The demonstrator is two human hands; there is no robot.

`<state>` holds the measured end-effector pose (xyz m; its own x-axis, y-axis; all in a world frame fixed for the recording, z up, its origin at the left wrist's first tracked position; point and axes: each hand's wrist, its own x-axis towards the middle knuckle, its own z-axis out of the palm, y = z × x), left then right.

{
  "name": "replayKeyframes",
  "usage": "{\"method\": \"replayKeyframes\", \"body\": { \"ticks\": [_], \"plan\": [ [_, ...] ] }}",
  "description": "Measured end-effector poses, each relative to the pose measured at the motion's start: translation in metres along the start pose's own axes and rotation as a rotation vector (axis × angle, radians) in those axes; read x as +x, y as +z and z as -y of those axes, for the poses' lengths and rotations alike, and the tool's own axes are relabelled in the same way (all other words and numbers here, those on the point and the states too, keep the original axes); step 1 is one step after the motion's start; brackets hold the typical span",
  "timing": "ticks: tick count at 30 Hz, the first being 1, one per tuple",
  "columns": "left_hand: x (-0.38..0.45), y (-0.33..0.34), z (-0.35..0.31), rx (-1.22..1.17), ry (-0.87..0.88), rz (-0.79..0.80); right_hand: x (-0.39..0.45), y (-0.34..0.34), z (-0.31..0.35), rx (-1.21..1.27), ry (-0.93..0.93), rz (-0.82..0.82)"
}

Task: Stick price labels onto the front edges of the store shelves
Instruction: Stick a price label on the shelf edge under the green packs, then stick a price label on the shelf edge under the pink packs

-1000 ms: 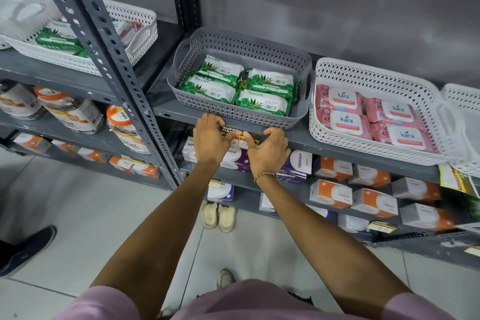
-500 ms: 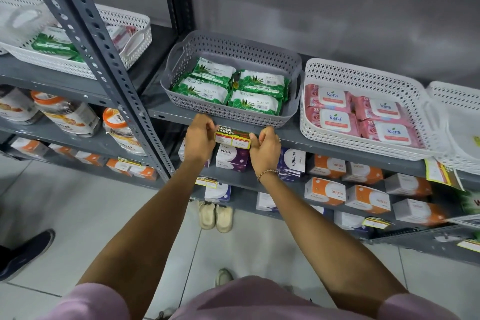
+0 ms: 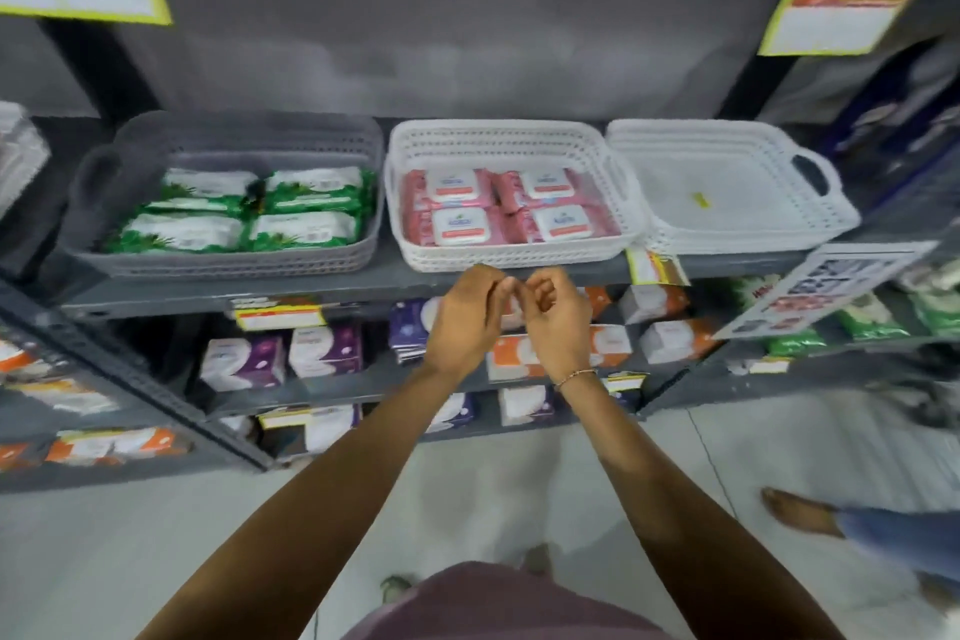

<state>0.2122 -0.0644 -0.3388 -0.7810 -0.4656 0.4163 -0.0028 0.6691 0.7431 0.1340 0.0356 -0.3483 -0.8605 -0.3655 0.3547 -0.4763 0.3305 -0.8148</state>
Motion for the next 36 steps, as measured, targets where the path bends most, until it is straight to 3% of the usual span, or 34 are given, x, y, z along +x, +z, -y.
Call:
{"method": "replayKeyframes", "body": {
  "ticks": [5,8,11,16,24,29,34,36],
  "plan": [
    [0.026,0.083,-0.066,-0.076,-0.087,0.129,0.04,-0.099,-0.048,-0.036,0.169,-0.27],
    [0.038,0.113,-0.079,-0.082,-0.198,0.159,0.057,-0.136,-0.072,-0.08,0.335,-0.348],
    [0.048,0.135,-0.082,-0.056,-0.311,0.182,0.069,-0.157,-0.089,-0.055,0.541,-0.312],
    [0.05,0.154,-0.076,0.005,-0.36,0.149,0.083,-0.159,-0.107,0.035,0.771,-0.057],
    [0.057,0.155,-0.074,0.05,-0.382,0.152,0.079,-0.151,-0.12,0.187,0.845,-0.113],
    [0.054,0.151,-0.073,0.07,-0.325,0.163,0.055,-0.151,-0.127,0.009,0.623,0.034],
    [0.036,0.138,-0.054,0.314,-0.14,0.248,0.047,-0.144,-0.128,-0.1,0.292,0.359],
    [0.027,0.128,-0.041,0.266,-0.194,0.243,0.047,-0.135,-0.123,-0.117,0.205,0.424]
  ]
}}
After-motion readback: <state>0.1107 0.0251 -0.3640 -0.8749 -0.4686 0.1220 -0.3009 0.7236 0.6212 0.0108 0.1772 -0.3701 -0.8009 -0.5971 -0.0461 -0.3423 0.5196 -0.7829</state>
